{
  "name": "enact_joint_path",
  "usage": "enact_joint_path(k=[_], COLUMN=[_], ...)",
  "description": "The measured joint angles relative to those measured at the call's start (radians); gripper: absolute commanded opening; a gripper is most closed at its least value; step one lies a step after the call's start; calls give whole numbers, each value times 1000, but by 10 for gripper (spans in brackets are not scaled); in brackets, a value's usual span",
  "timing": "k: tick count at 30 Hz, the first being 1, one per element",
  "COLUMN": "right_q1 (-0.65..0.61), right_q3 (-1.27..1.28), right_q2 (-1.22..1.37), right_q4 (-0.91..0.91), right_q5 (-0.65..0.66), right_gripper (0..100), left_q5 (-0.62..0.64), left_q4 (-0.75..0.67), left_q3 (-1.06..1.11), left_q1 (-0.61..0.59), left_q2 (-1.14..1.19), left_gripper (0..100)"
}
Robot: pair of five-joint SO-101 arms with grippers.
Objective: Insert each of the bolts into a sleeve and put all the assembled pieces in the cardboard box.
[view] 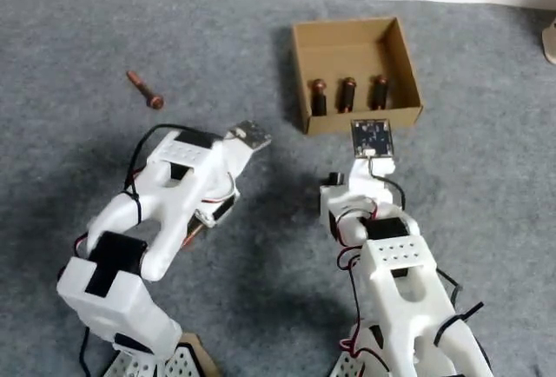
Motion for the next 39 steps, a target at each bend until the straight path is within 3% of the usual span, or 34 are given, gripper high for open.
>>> enact_joint_path(k=[5,10,18,24,29,39], right_q1=[-21,-57,-69,-130,-169,-180], right_q3=[132,206,293,370,474,476], right_q2=[-132,-324,-509,-578,-667,-764], right_q4=[-115,-129,-138,-160,-345,-482], right_q5=[0,0,0,44,127,146], right_gripper=[5,5,5,5,5,5], left_q5=[157,204,385,410,531,643], left_q4=[0,0,-43,-181,-284,-374], left_q3=[-8,-8,-15,-15,-15,-15], left_q1=[2,14,118,146,146,160], left_q2=[2,-17,-233,-413,-542,-649], left_gripper=[21,17,17,17,17,20])
